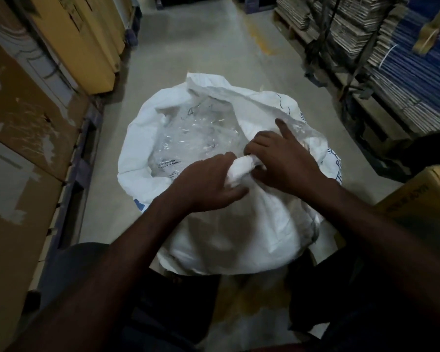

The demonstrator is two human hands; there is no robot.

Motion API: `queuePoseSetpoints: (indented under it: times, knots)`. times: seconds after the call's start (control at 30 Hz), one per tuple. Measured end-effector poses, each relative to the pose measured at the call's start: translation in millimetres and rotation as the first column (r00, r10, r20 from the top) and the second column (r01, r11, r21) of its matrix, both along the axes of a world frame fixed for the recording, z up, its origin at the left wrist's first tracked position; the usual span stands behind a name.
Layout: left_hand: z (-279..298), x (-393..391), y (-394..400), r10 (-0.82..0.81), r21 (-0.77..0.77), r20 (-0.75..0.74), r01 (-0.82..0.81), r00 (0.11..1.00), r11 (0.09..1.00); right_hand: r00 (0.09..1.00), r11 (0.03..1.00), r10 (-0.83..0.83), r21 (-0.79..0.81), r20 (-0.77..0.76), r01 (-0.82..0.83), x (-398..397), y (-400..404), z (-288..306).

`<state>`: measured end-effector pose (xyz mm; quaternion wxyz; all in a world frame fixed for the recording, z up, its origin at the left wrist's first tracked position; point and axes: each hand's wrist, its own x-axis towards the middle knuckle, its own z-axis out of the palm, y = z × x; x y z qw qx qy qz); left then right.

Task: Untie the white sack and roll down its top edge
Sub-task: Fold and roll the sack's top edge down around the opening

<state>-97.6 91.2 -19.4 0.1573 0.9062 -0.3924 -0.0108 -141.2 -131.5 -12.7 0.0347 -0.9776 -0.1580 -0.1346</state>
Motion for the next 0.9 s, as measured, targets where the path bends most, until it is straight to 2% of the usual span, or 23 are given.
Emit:
queuePoseSetpoints:
  times: [0.07, 0.13, 0.2, 0.27, 0.33, 0.43, 0.5, 0.53, 0.57, 0.63, 0.7, 0.77, 0.8, 0.83, 0.9]
  knots:
    - [7.9, -5.2, -1.0, -0.012, -0.010, -0.116, 0.011, 0.993, 1.000, 0.990, 1.000, 0.000, 0.016, 0.142, -0.003, 0.6, -7.8, 2.0]
    - [12.1, -7.2, -5.1, 0.026, -0.051, -0.137, -0.033, 0.990, 0.998, 0.958, 0.999, -0.035, 0.019, 0.284, 0.031, 1.2, -14.1, 1.8]
    - [18.7, -8.6, -10.4, 0.047, -0.115, -0.084, -0.057, 0.995, 0.992, 0.917, 0.996, -0.081, 0.006, 0.392, 0.086, 0.6, -14.6, 0.3]
    - [21.5, -9.4, -13.2, 0.050, -0.145, 0.047, -0.043, 0.998, 0.988, 0.892, 0.995, -0.093, 0.006, 0.443, 0.101, -0.6, -8.7, -1.1]
    - [20.5, -10.3, -12.6, 0.064, -0.126, 0.209, -0.038, 0.976, 0.991, 0.918, 0.998, -0.067, 0.021, 0.391, 0.064, -1.2, 1.5, 3.2]
    - [14.6, -6.5, -8.0, 0.049, -0.093, 0.358, -0.017, 0.932, 0.996, 0.999, 0.999, -0.018, 0.031, 0.032, 0.017, -9.4, 12.7, 7.6]
    - [10.7, -4.1, -5.3, 0.029, -0.072, 0.430, 0.002, 0.902, 0.997, 0.984, 0.998, -0.008, 0.063, -0.178, 0.020, -20.0, 10.9, 8.2]
    - [9.2, -4.0, -4.9, 0.015, -0.065, 0.471, 0.018, 0.882, 0.998, 0.976, 0.997, -0.008, 0.072, -0.216, 0.024, -23.0, 8.6, 9.4]
    - [8.7, -5.5, -5.7, 0.005, -0.067, 0.512, 0.033, 0.859, 0.997, 0.981, 0.998, -0.017, 0.063, -0.192, 0.030, -24.0, 6.5, 11.1]
    - [9.8, -13.5, -11.3, 0.013, -0.097, 0.539, 0.047, 0.842, 0.994, 0.999, 0.998, -0.053, 0.045, 0.008, 0.052, -23.0, 3.7, 12.4]
    - [13.7, -23.8, -20.6, 0.010, -0.137, 0.411, 0.051, 0.911, 0.989, 0.982, 0.993, -0.109, 0.067, 0.153, 0.100, -24.8, 1.0, 9.4]
    - [19.7, -31.3, -24.8, -0.011, -0.230, 0.114, 0.037, 0.993, 0.972, 0.977, 0.986, -0.143, 0.109, 0.159, 0.126, -29.8, 0.2, 3.8]
    - [22.4, -31.7, -24.6, -0.006, -0.276, -0.071, -0.014, 0.997, 0.961, 0.977, 0.984, -0.146, 0.123, 0.156, 0.127, -32.6, 1.4, 1.5]
    - [24.6, -29.5, -23.3, 0.008, -0.274, -0.244, -0.077, 0.970, 0.959, 0.979, 0.983, -0.139, 0.139, 0.148, 0.118, -33.8, 3.8, 0.1]
    - [25.5, -22.6, -18.2, 0.020, -0.176, -0.508, -0.126, 0.861, 0.976, 0.993, 0.981, -0.096, 0.175, 0.071, 0.083, -30.8, 5.8, 0.8]
